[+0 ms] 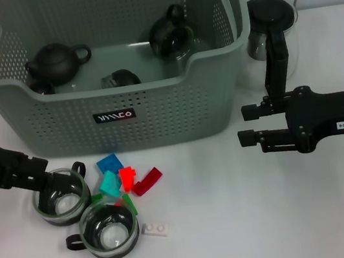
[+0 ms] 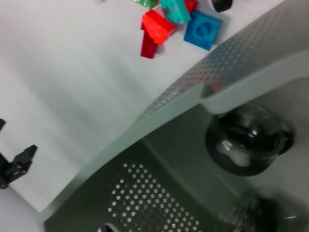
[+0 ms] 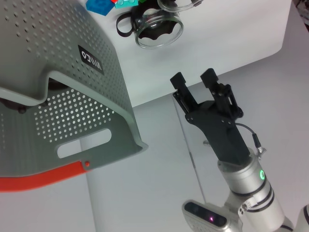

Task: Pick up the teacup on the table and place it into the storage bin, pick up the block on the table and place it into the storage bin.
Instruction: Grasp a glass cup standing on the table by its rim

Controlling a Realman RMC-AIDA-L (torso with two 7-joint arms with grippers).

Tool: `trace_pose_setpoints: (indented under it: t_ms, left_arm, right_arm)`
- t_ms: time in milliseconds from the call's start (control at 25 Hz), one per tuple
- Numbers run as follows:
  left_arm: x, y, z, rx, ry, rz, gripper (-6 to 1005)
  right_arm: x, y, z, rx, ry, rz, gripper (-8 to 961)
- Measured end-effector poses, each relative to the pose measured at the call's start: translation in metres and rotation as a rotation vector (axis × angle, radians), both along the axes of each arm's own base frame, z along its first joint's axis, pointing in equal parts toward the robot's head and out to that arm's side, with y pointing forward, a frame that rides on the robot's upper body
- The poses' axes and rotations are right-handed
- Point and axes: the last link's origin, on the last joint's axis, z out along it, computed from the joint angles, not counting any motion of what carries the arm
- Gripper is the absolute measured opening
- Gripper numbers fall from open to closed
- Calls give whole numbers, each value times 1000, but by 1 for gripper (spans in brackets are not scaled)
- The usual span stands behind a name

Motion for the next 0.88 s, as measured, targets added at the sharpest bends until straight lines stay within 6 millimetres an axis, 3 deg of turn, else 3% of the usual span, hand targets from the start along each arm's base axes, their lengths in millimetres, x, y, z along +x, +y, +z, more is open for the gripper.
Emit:
trace_pose_setpoints:
  t_ms: [600,880]
  left_arm:
    - [6,-2,7,-61,76,39,776]
    - [33,-1,23,95,15,-200,784]
  right_arm:
    - [1,0,0,-12,2,-18,583]
    - [1,0,0,-9,-1,-21,583]
